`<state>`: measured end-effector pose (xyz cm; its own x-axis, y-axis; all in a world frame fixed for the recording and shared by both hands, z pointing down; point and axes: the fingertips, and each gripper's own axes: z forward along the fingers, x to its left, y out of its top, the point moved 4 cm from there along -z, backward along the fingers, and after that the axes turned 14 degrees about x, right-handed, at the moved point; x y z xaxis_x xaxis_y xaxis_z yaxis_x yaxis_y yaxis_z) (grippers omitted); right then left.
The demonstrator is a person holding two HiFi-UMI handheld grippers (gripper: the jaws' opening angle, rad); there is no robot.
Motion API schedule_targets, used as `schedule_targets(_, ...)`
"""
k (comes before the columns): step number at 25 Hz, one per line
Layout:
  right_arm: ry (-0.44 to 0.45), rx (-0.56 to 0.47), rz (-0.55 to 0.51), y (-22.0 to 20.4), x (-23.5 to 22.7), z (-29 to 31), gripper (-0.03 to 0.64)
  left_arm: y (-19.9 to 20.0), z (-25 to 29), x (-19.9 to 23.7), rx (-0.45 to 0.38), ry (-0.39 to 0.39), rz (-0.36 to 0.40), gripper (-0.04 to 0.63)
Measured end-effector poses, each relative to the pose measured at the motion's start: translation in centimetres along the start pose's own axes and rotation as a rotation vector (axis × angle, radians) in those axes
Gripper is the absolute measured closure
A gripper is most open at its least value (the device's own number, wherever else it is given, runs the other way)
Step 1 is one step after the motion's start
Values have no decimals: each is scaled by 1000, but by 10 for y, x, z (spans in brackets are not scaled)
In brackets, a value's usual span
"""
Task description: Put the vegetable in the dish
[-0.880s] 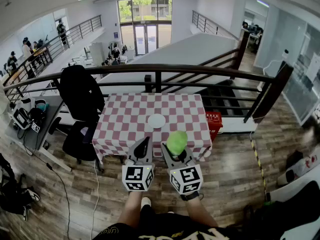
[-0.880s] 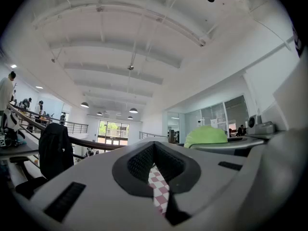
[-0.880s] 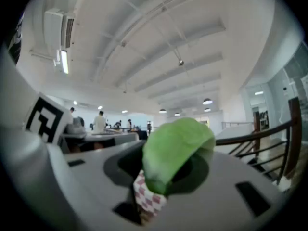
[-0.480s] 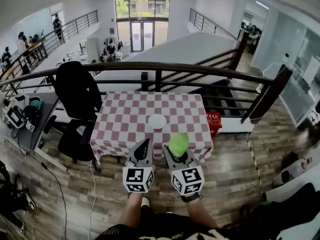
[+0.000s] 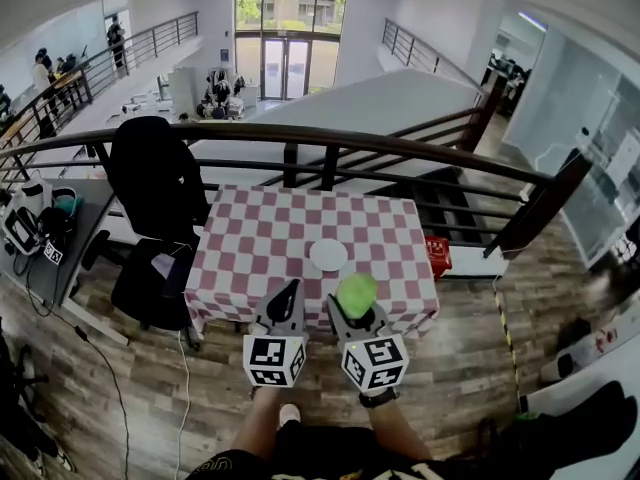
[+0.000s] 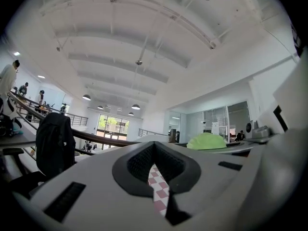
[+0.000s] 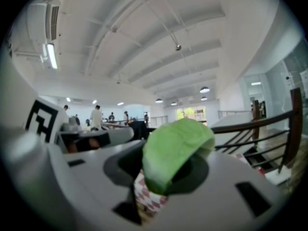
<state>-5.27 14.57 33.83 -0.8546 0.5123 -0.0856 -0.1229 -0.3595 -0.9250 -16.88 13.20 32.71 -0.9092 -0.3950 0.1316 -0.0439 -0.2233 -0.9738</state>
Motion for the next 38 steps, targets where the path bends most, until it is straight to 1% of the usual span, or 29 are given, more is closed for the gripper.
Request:
schedule_targets(6, 15, 35, -28, 0, 18, 31, 479, -11, 10, 45, 30, 7, -65, 577)
schedule_targets(11, 17, 58, -17, 0, 5, 55, 479, -17, 36, 51, 54, -10, -76, 577)
schedule_targets(16, 43, 57, 8, 8, -35, 86, 479, -13, 85, 56, 76, -2, -67, 577)
schedule_targets(19, 67, 46, 10, 21, -68, 113, 479, 0, 124, 60, 83, 5, -35, 577)
schedule_targets(22, 78, 14, 15, 40, -109, 137, 479, 20, 166, 59, 64, 9, -1, 577)
schedule_targets(25, 84, -29, 23, 63, -149, 149, 479, 34, 206, 53, 44, 23, 6, 577)
schedule_targets(28, 107, -57, 35, 78, -177, 161, 479, 39, 239, 46, 36, 35, 8, 577)
schedule_targets(33, 163, -35, 71, 70, -200, 186, 479, 24, 262, 41, 56, 58, 9, 577)
schedule_targets(38, 217, 61, 95, 42, -204, 218, 479, -1, 281, 58, 127, 103, -26, 577)
